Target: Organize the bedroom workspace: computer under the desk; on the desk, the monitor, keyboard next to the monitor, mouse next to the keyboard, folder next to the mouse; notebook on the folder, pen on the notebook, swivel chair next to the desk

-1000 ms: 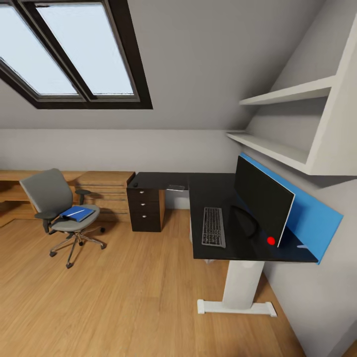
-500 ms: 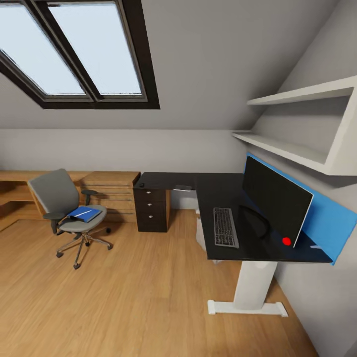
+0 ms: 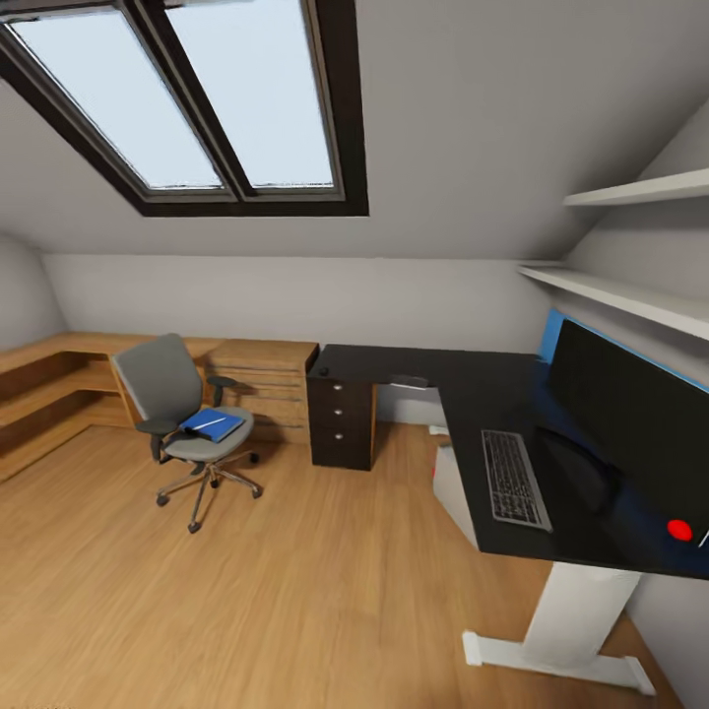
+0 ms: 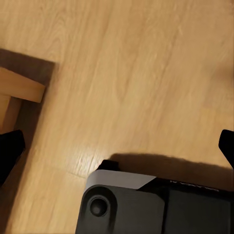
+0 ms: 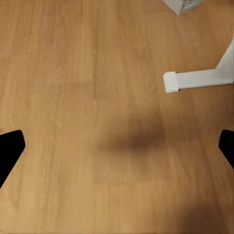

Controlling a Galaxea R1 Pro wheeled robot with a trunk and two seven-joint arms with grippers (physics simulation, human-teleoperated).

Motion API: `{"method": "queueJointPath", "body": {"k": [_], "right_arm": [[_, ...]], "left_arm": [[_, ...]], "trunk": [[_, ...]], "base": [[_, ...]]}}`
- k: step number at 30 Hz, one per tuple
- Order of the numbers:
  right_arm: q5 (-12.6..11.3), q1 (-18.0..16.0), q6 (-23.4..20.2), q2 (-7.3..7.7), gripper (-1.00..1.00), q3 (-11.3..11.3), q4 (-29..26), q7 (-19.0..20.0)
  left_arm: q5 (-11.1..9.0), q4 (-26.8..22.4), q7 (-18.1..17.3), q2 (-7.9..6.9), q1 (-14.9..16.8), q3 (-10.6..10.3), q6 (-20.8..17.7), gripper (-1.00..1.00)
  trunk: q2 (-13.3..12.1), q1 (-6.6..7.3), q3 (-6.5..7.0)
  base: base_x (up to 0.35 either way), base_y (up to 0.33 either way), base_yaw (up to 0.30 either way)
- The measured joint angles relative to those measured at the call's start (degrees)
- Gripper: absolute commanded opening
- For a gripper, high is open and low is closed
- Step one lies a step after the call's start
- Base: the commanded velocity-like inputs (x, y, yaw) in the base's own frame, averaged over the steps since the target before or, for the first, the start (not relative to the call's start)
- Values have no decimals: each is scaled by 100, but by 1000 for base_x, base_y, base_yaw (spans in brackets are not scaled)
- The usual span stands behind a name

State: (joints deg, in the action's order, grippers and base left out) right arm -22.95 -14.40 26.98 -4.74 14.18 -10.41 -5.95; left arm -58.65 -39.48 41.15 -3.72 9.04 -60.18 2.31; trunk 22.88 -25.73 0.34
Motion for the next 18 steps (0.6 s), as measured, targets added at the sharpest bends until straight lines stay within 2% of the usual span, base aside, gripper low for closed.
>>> {"method": "queueJointPath", "body": {"k": [5, 9, 12, 18], "right_arm": [[16, 0, -1, 5, 100, 10, 1, -1], [24, 1, -1, 7, 100, 15, 0, 1], [26, 1, -5, 9, 100, 17, 0, 2], [27, 1, -6, 10, 100, 23, 7, 2]], "left_arm": [[2, 37, 0, 3, 0, -3, 0, 100], [17, 127, -5, 16, 1, -7, 0, 100], [28, 232, -8, 75, 1, -7, 5, 100], [49, 595, -8, 298, 2, 0, 19, 100]], "trunk": [[0, 0, -18], [-1, 0, -29], [0, 0, -32], [0, 0, -34]], "base": [[299, 190, 238], [305, 176, 107], [309, 167, 38], [311, 161, 11]]}}
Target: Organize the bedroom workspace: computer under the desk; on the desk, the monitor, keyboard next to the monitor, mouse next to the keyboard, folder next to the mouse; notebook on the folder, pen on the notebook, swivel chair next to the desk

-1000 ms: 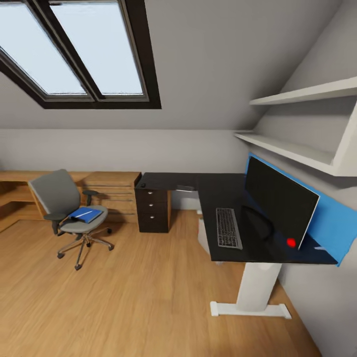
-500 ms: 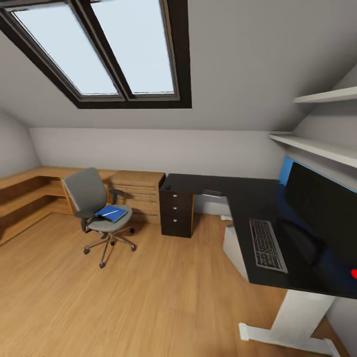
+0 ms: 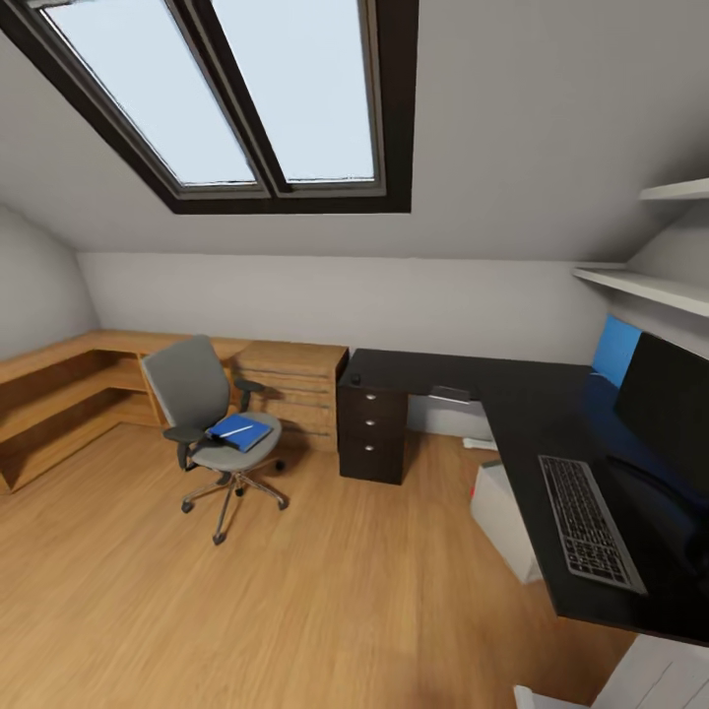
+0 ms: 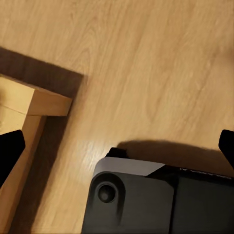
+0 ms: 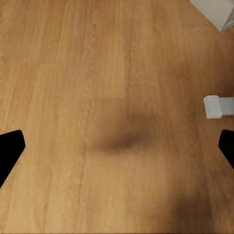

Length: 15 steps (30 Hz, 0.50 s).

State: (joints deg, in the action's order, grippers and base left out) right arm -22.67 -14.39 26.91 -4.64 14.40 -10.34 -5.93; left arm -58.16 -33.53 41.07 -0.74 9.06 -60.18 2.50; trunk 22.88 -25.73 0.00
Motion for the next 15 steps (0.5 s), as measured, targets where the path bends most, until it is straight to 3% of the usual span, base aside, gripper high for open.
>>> {"method": "queueJointPath", "body": {"k": [12, 15], "right_arm": [[0, 0, 0, 3, 100, 4, 2, -1], [0, 0, 1, 6, 100, 4, 2, -1]], "left_arm": [[-2, 163, -24, 67, 0, 1, 162, 100], [-4, 239, -231, 69, 0, 6, 166, 100]], "trunk": [[0, 0, -1], [0, 0, -1]], "base": [[317, 128, 1], [325, 45, 0]]}}
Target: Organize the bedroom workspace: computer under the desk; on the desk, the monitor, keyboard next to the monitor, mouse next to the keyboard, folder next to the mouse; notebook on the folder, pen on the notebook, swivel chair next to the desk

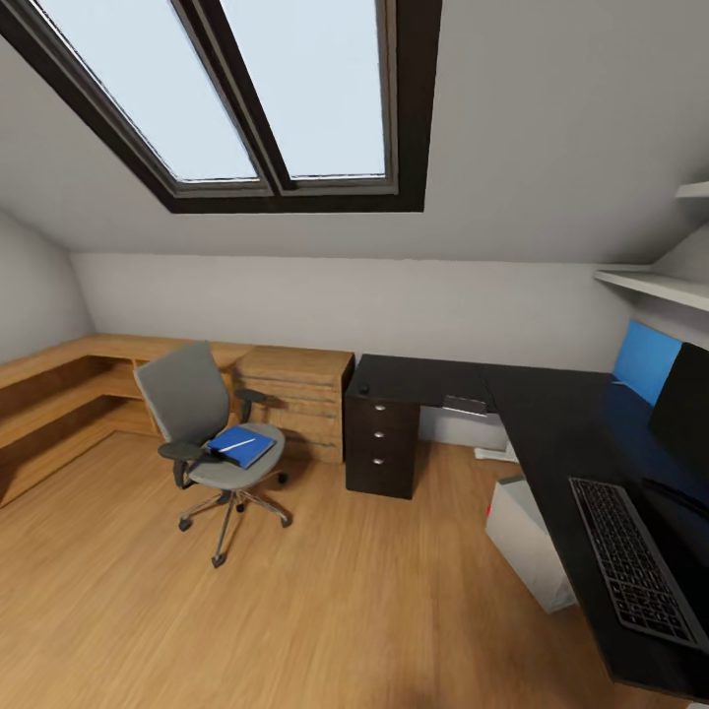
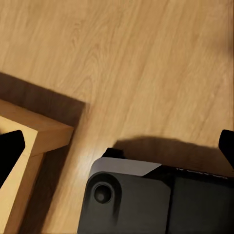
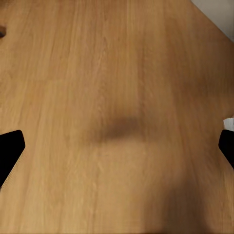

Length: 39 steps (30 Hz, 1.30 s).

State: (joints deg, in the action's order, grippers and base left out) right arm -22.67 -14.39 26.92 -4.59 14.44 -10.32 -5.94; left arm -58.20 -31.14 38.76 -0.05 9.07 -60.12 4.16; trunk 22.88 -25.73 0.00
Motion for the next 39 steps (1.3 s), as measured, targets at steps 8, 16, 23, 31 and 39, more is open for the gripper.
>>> {"method": "queueJointPath", "body": {"k": [8, 16, 23, 31, 39], "right_arm": [[-1, 0, 1, 7, 100, 0, -1, 0], [-1, 1, 1, 3, 100, 1, -1, 13], [-2, 1, 1, 2, 100, 0, -1, 17], [0, 1, 0, 1, 100, 0, -1, 22], [7, 0, 0, 0, 100, 0, -1, 26]], "left_arm": [[-1, 29, -178, -1, 0, 3, 6, 100], [0, 30, -186, -2, 1, 10, 50, 100], [-5, 30, -186, -8, 1, 10, 163, 100], [-8, 31, -186, -11, 1, 11, 183, 100], [-14, 30, -186, -21, 1, 18, 190, 100]], "trunk": [[0, 0, 0], [-1, -3, 0], [0, -1, 0], [0, 0, 0], [0, 0, 0]], "base": [[328, 8, -35], [164, 1, -223], [176, 0, -262], [309, 0, -267], [324, 0, -197]]}}
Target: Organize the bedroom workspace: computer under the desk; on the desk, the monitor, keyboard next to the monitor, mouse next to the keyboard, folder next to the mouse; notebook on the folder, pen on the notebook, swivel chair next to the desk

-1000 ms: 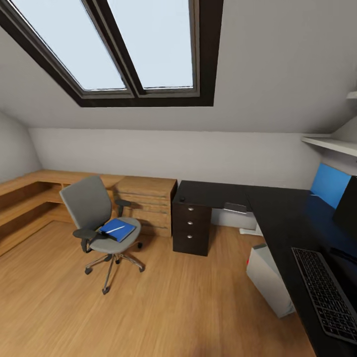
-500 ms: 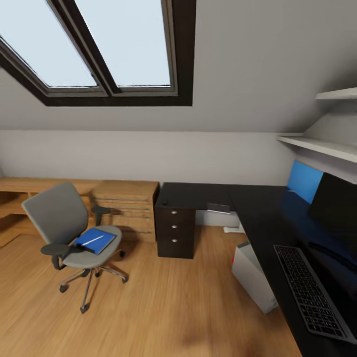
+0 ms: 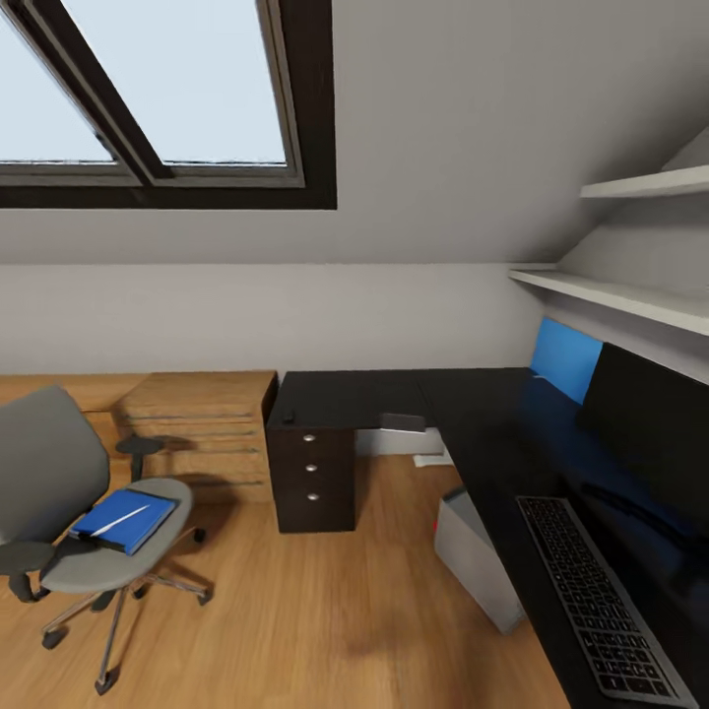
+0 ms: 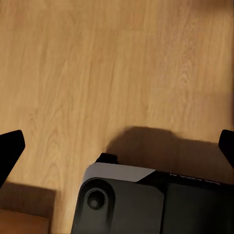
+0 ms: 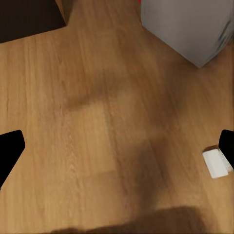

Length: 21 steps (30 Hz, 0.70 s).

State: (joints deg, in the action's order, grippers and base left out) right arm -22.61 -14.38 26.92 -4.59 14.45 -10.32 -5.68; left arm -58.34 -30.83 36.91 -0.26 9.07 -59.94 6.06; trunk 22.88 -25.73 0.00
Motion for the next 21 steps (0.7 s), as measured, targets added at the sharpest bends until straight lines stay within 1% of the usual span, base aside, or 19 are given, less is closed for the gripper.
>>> {"method": "queueJointPath", "body": {"k": [6, 21], "right_arm": [[1, 0, 0, -10, 100, 3, 1, 1], [1, -1, 0, -18, 100, 7, 1, 1]], "left_arm": [[-13, 2, 0, -11, 0, 5, 5, 100], [-20, 3, 0, -14, 0, 6, 8, 100]], "trunk": [[0, 0, 0], [0, 0, 0]], "base": [[326, 0, -32], [326, 0, -3]]}}
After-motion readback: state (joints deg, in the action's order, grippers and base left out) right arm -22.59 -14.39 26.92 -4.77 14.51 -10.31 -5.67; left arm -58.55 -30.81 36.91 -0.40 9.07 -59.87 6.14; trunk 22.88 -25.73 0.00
